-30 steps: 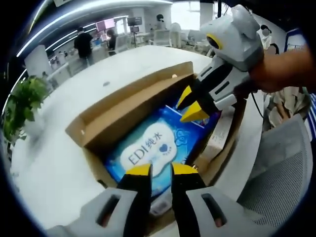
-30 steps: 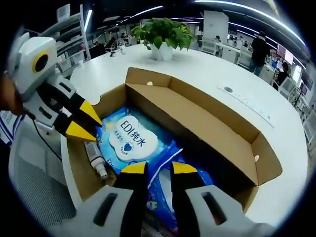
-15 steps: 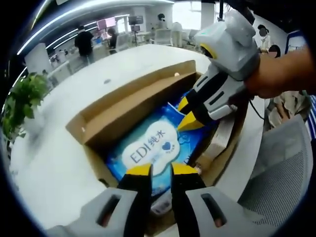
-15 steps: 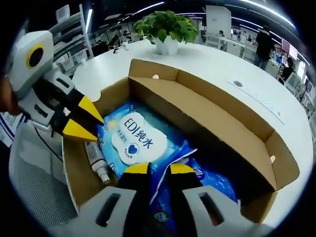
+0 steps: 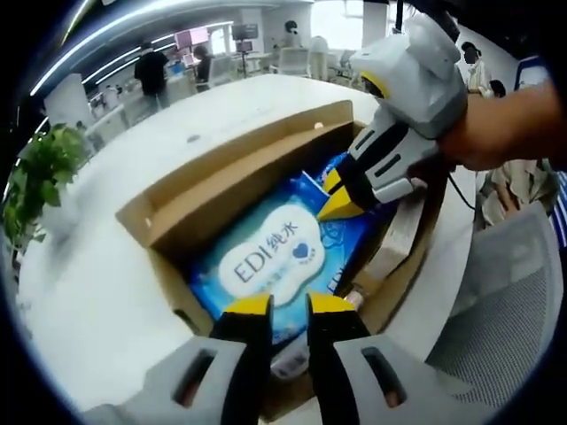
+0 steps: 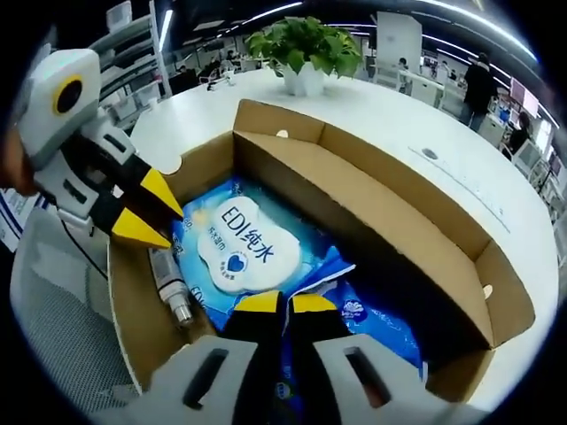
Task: Operate the shoe box by opening the lid, removing the specified soft item, and placing it in the target area until the item is outside and the box remains undamaged.
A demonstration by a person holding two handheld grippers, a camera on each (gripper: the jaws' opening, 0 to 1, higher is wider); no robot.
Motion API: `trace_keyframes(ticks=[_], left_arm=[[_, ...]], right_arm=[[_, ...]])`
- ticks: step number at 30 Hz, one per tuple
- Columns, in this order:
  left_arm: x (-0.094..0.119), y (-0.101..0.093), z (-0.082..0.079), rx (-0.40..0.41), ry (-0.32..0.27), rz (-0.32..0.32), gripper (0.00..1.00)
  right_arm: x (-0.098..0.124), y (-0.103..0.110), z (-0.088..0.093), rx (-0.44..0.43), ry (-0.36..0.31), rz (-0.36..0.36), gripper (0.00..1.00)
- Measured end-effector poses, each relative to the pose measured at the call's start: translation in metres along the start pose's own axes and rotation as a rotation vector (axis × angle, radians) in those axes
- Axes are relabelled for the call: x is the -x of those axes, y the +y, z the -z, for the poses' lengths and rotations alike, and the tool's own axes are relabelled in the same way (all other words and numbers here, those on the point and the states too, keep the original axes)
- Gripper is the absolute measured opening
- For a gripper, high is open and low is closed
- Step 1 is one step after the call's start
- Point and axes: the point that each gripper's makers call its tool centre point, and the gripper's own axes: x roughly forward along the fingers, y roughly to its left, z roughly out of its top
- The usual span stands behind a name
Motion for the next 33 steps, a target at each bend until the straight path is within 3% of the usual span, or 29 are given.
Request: trace_keyframes(ticks=[8,24,33], left_arm=[[0.000,0.002,0.007,0.007,0.017,-0.004,0.13],[0.001,0.004,0.011,0.030,0.030,-0.014,0.14],[-0.001,0.000,-0.002,0.018,0.008,-0.010,0.13]], right_arm=[[0.022,-0.012,-0.003,0.012,-0.021,0.044,0.00],[0.068,-0.038,0.015,0.009,-0.029,0.129,0.00],[0.056,-0.050,0.044,-0.011,0.041,0.172,0.00]])
